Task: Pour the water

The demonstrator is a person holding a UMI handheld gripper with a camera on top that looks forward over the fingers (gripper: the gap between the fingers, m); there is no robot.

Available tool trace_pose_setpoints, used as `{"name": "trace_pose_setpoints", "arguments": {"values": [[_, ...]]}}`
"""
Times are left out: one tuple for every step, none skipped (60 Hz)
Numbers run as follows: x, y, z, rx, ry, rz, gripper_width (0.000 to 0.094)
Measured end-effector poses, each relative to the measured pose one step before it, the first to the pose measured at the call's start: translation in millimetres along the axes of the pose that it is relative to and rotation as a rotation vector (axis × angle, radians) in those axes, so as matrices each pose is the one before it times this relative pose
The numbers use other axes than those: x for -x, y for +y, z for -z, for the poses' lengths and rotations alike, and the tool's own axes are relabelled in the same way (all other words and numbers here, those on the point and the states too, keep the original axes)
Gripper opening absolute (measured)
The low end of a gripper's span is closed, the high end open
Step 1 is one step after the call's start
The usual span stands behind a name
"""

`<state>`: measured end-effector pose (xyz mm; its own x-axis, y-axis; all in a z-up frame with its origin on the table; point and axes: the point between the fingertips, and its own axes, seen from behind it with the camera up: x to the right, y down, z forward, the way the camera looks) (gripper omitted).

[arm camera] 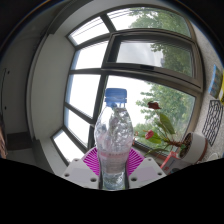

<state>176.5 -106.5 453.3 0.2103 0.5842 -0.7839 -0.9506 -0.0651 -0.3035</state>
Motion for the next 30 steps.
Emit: {"name": "trace_pose_setpoints", "arguments": {"values": [[3.51,-7.55,-1.64,-0.00088,-0.00166,0.0789,0.0285],[2.51,-7.44,-1.42,-0.00047,-0.00021,0.0752,0.0285],[0.60,-6.84,-1.55,-0.00167,0.00184,0.0718,0.0287],[-0.45,-6.19,-1.63,-0.00323,0.00379,0.0674,0.0288],[14.76,-21.69,11.29,-0.00142,-0.00242,0.0551,0.0288],[-9.80,2.92,-5.08,-0.00241,0.00687,0.0638,0.0287],[-5.41,-4.12,0.04,-0.00334,0.00883,0.0593,0.0287],[-5.58,-4.24,0.56,-0.00291,0.00960,0.0586,0.0287],[-6.17,-3.30,0.94,-0.00122,0.01062,0.0565,0.0287],[-6.65,-2.28,1.44,0.00065,0.01166,0.0543,0.0286],[-8.16,-1.13,1.35,0.00270,0.01391,0.0518,0.0286],[-8.21,-0.15,1.75,0.00453,0.01514,0.0502,0.0287],[-8.69,0.72,1.34,0.00651,0.01573,0.0482,0.0285],[-9.08,1.92,1.60,0.00842,0.01557,0.0450,0.0286],[-9.63,-9.29,6.82,0.01304,0.01436,0.0402,0.0286],[-6.52,-0.06,-0.90,0.01107,0.01722,0.0388,0.0285],[-10.14,6.49,1.28,0.01571,0.01910,0.0400,0.0286],[-9.41,7.09,1.21,0.01735,0.01800,0.0407,0.0287],[-9.29,8.12,1.49,0.01944,0.01617,0.0402,0.0286],[-8.78,9.58,1.46,0.02207,0.01478,0.0374,0.0287],[-8.32,11.06,1.51,0.02344,0.01539,0.0341,0.0285],[-9.08,12.01,1.23,0.02441,0.01585,0.0313,0.0286],[-8.71,12.97,1.07,0.02393,0.01460,0.0307,0.0286],[-7.91,13.77,0.92,0.02523,0.01256,0.0300,0.0286],[-9.78,24.38,-3.63,0.01661,0.00905,0.0325,0.0285],[-4.33,11.13,1.55,0.03216,0.01039,0.0232,0.0286],[-9.14,12.55,1.41,0.02776,0.01031,0.0286,0.0287],[-5.73,12.97,1.40,0.03142,0.00923,0.0238,0.0286],[-4.45,13.87,-0.32,0.02710,0.00692,0.0215,0.0286],[-3.45,14.60,-0.45,0.02735,0.00480,0.0172,0.0286]]}}
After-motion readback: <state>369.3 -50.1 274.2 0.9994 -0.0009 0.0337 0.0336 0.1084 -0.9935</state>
